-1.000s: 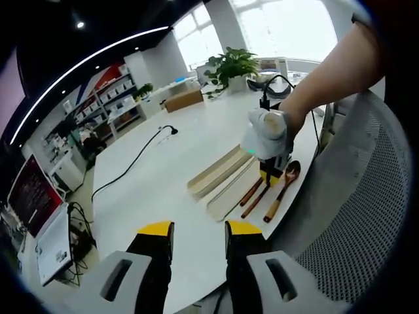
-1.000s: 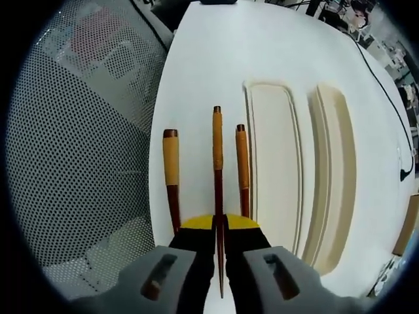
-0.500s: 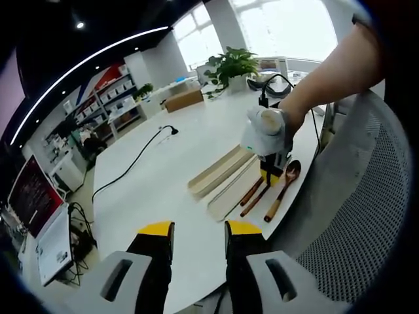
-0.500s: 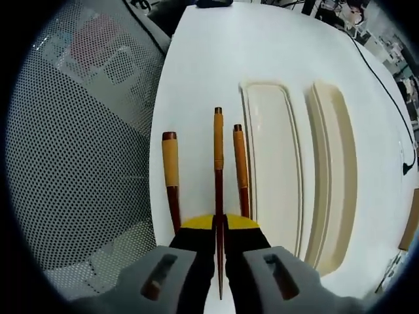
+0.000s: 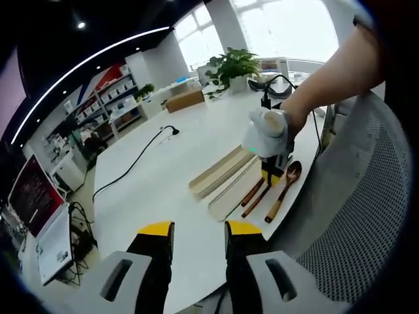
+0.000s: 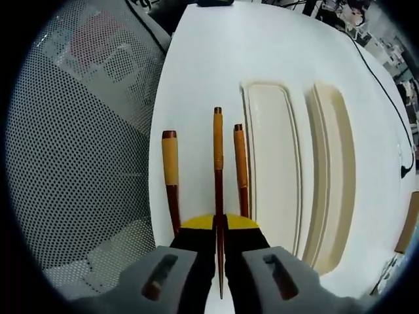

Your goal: Arrange the utensils inside the cutlery case until each visible utensil rests in its matching compartment.

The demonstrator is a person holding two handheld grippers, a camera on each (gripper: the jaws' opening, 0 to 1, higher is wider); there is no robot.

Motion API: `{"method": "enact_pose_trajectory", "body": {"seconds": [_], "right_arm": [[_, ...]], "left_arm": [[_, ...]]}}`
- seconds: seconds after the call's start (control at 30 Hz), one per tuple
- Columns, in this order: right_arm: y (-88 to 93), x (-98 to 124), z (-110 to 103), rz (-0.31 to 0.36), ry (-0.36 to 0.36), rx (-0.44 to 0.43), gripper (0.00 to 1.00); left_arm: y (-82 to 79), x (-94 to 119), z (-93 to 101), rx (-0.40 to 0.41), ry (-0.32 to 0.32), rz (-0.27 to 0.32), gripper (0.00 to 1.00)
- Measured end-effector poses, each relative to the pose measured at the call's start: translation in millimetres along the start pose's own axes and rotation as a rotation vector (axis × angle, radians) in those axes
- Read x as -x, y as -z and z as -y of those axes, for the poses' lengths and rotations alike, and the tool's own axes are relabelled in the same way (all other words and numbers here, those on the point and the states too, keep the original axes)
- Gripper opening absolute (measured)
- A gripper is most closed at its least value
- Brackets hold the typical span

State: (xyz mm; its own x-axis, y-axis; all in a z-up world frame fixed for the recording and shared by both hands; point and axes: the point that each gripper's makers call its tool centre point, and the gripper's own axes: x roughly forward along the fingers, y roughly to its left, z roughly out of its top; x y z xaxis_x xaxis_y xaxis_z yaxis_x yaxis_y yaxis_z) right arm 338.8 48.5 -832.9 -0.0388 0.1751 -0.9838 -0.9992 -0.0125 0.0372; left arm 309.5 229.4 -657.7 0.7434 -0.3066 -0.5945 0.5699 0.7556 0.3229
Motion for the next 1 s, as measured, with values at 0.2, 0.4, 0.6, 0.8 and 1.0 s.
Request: {"method": "enact_pose_trajectory", "body": {"seconds": [0.2, 0.4, 0.6, 0.8, 1.0], "right_arm": [[3.0, 0.8, -1.6, -0.003, -0.01, -0.004, 0.0], [4.3, 3.6, -3.1, -0.004, -0.016, 0.016, 0.0], [2.2, 7.8, -5.1, 0.014, -0.025, 0.017, 0.0], [0.5, 10.2, -3.9, 0.02, -0.019, 0.026, 0.0], [-9.0, 17.8, -3.6, 0.073, -0.026, -0.001, 0.0]], "left_arm": [[0.0, 0.1, 0.0, -0.001, 0.0, 0.0, 0.31], [0.4, 0.1, 0.0, -0.001, 0.0, -0.001, 0.31], [0.2, 0.0, 0.2, -0.002, 0.001, -0.001, 0.31], [0.2, -0.3, 0.7, -0.004, 0.004, -0.003, 0.31], [0.5, -0.4, 1.1, -0.006, 0.005, -0.005, 0.31]]}}
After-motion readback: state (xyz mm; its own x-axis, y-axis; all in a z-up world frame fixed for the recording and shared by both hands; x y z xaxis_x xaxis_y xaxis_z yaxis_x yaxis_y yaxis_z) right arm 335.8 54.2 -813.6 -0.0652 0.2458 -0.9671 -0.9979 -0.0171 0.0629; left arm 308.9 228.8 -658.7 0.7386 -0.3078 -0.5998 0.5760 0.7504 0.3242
